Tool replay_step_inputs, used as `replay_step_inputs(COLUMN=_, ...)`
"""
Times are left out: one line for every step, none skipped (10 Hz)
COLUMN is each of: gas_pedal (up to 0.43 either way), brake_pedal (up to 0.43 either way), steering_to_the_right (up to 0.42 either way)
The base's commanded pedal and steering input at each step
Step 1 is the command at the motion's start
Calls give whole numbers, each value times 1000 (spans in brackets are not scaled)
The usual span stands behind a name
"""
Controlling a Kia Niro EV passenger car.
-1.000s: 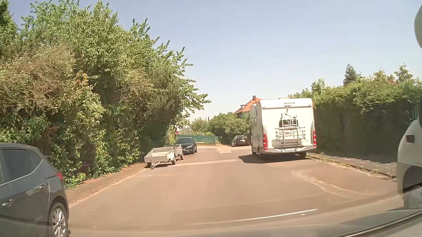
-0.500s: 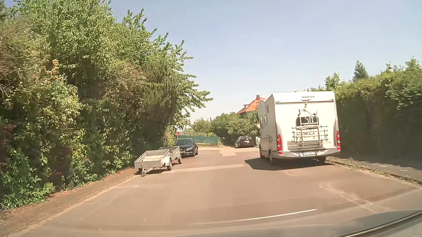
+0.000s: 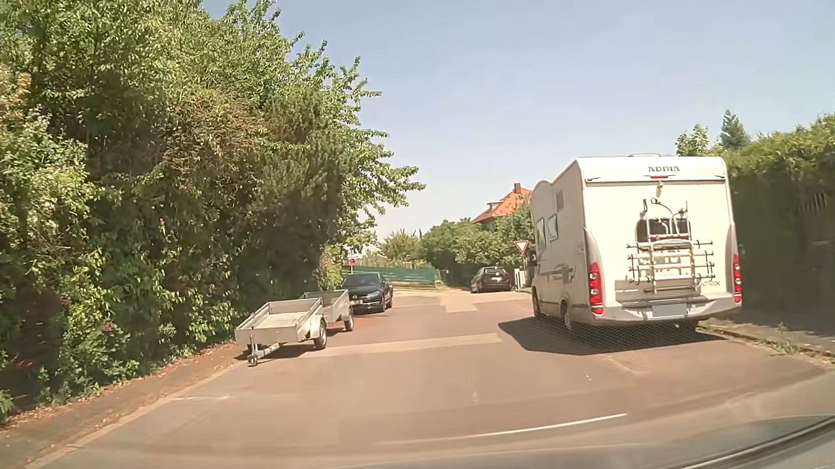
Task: Follow the waypoints while adhering to traffic rules and regulations
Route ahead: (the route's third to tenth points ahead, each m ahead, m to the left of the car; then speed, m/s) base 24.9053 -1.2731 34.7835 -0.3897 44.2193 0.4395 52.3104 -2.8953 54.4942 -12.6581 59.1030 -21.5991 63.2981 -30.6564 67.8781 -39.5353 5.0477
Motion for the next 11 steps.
replay_step_inputs(gas_pedal=59, brake_pedal=0, steering_to_the_right=-1)
replay_step_inputs(gas_pedal=59, brake_pedal=0, steering_to_the_right=-1)
replay_step_inputs(gas_pedal=59, brake_pedal=0, steering_to_the_right=-1)
replay_step_inputs(gas_pedal=59, brake_pedal=0, steering_to_the_right=0)
replay_step_inputs(gas_pedal=47, brake_pedal=0, steering_to_the_right=4)
replay_step_inputs(gas_pedal=47, brake_pedal=0, steering_to_the_right=5)
replay_step_inputs(gas_pedal=20, brake_pedal=0, steering_to_the_right=7)
replay_step_inputs(gas_pedal=0, brake_pedal=0, steering_to_the_right=8)
replay_step_inputs(gas_pedal=0, brake_pedal=0, steering_to_the_right=10)
replay_step_inputs(gas_pedal=0, brake_pedal=0, steering_to_the_right=12)
replay_step_inputs(gas_pedal=0, brake_pedal=0, steering_to_the_right=14)
